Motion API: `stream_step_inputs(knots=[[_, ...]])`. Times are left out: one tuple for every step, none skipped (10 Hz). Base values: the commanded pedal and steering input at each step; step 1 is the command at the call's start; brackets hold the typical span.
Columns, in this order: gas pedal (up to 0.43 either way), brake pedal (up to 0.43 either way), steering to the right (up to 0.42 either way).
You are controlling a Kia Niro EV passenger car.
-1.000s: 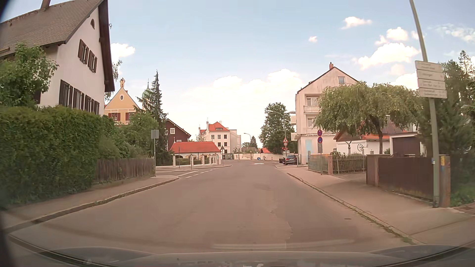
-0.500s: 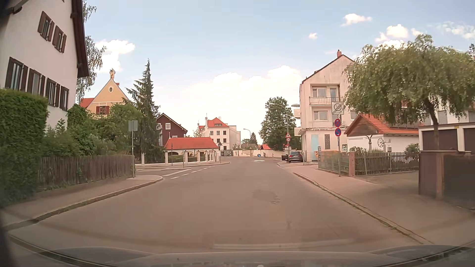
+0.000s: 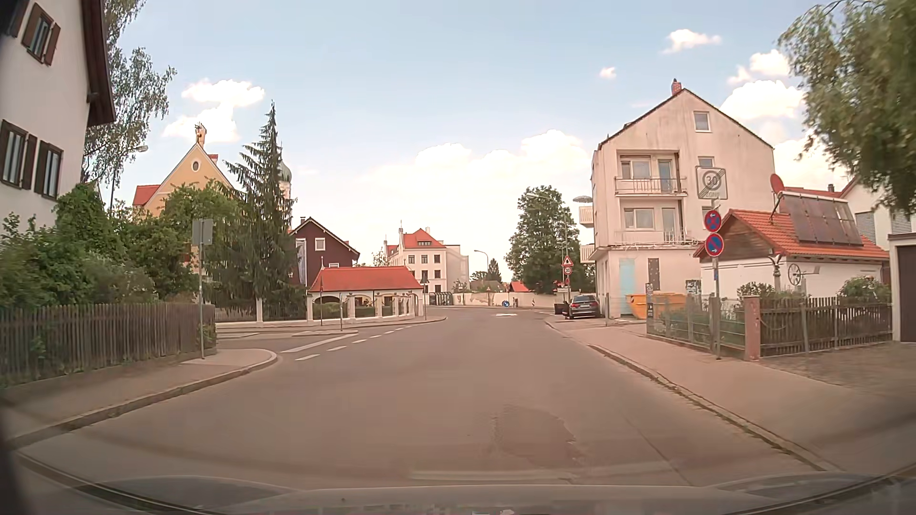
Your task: Follow the waypoints while adhering to traffic rules and regulations
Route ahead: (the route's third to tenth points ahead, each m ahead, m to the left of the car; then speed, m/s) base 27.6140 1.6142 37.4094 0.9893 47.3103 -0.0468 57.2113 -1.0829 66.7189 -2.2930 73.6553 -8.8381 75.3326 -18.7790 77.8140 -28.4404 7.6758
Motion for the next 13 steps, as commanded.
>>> stream_step_inputs(knots=[[0.0,0.146,-0.01],[0.0,0.152,-0.008],[0.0,0.152,0.001],[0.0,0.152,0.005],[0.0,0.152,0.005],[0.0,0.146,0.005],[0.0,0.14,0.007],[0.0,0.134,0.007],[0.0,0.122,0.007],[0.0,0.104,0.007],[0.0,0.079,0.007],[0.0,0.073,0.008],[0.0,0.073,0.009]])
